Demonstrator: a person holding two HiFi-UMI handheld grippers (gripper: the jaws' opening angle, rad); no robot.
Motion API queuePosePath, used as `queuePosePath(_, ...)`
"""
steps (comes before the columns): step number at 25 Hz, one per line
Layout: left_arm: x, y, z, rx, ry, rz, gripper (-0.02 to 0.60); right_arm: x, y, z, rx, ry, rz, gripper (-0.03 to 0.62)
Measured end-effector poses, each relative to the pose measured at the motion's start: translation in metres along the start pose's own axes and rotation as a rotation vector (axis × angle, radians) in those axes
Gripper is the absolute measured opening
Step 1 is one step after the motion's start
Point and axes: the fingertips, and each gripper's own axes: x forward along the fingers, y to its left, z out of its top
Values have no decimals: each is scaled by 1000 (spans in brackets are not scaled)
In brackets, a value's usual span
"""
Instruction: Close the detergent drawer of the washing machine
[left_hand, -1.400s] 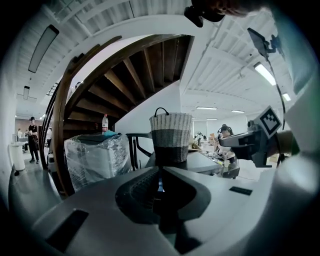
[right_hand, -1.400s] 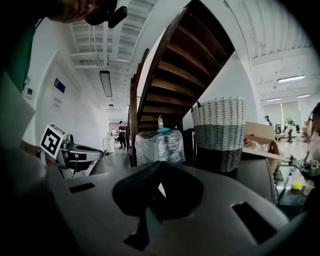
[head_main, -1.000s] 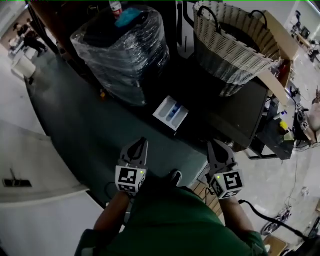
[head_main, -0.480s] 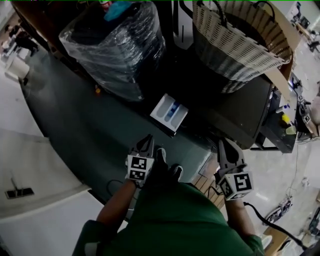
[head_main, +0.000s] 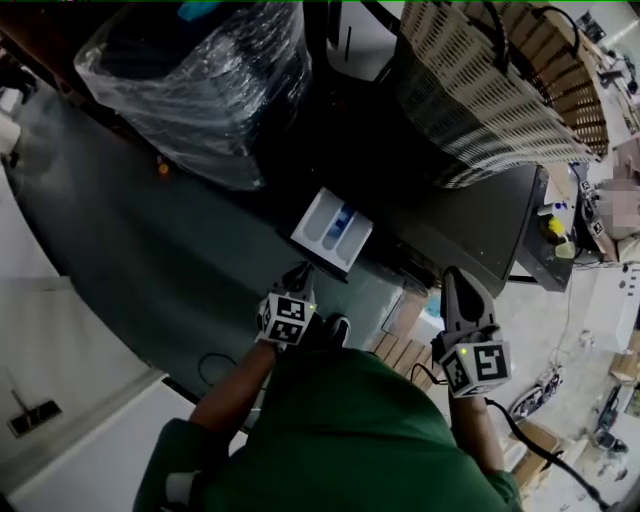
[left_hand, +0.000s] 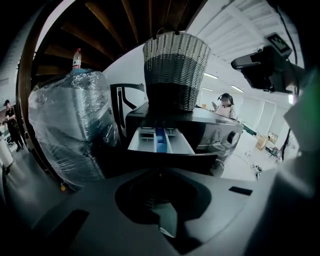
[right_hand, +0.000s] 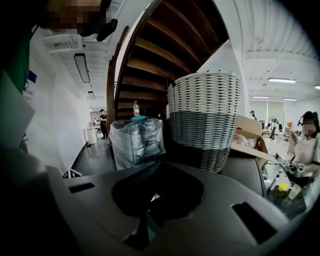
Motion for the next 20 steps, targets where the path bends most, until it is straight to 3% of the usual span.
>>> queuePosePath(9,16,3,-2,15,2,-93,37,42,5,1,-3,39,-25,21)
queuePosePath(20,30,-2,16,48,30,-26,37,67,-20,14,10,19,57,21)
